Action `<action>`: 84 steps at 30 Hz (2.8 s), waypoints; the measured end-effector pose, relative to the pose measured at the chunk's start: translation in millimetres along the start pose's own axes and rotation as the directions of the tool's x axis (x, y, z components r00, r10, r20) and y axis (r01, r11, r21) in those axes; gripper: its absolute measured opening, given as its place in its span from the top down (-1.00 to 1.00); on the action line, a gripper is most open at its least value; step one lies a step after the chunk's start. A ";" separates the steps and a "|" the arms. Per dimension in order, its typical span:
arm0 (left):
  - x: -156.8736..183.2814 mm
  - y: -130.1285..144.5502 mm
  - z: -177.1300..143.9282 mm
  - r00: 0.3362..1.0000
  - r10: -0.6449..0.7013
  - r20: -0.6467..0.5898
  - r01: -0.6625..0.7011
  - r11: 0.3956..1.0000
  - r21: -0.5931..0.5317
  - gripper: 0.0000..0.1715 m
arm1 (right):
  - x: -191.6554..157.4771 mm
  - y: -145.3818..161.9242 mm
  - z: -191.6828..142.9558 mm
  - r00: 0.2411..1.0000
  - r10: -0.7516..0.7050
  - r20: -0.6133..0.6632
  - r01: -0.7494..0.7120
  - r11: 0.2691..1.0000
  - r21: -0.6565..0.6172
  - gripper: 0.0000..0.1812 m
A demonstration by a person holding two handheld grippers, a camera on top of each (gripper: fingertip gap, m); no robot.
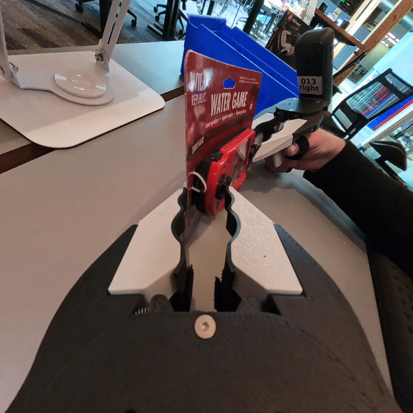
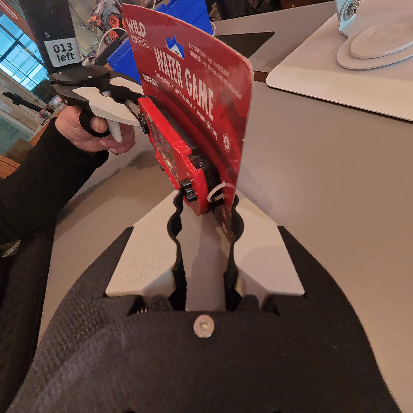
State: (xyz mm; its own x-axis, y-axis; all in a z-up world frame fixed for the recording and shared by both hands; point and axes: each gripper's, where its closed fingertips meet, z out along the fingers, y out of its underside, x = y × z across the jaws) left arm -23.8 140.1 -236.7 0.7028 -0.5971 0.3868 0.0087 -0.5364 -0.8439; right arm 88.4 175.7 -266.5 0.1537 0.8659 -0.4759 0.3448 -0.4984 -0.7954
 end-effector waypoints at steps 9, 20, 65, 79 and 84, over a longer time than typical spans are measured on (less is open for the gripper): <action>14.0 -19.2 -7.3 1.000 0.016 0.010 -0.016 0.999 0.033 0.65 | -4.4 -5.6 -2.6 0.998 0.035 0.046 -0.037 0.998 0.045 0.58; 24.8 -33.1 -11.6 0.998 0.037 0.046 -0.039 0.999 0.037 0.65 | -8.7 -5.8 -2.8 0.996 0.049 0.070 -0.052 0.998 0.037 0.57; 27.3 -37.0 -15.8 1.000 0.000 0.010 -0.001 0.998 0.066 0.65 | -17.1 -25.9 -14.1 0.998 -0.003 0.070 -0.005 0.993 0.114 0.66; 22.7 -29.5 -11.3 0.999 -0.046 -0.027 0.048 0.997 0.066 0.66 | -15.5 -24.9 -16.4 0.995 0.032 0.090 -0.043 0.991 0.123 0.57; 8.4 -6.1 0.6 0.989 -0.133 -0.064 0.135 0.990 0.031 0.64 | -7.3 -18.8 -14.1 0.993 0.082 0.079 -0.091 0.990 0.105 0.58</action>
State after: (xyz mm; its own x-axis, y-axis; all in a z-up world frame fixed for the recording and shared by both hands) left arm -17.5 138.7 -228.5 0.6480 -0.5577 0.5187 0.1259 -0.5933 -0.7951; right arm 93.9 179.3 -242.8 0.1082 0.8159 -0.5680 0.2307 -0.5764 -0.7840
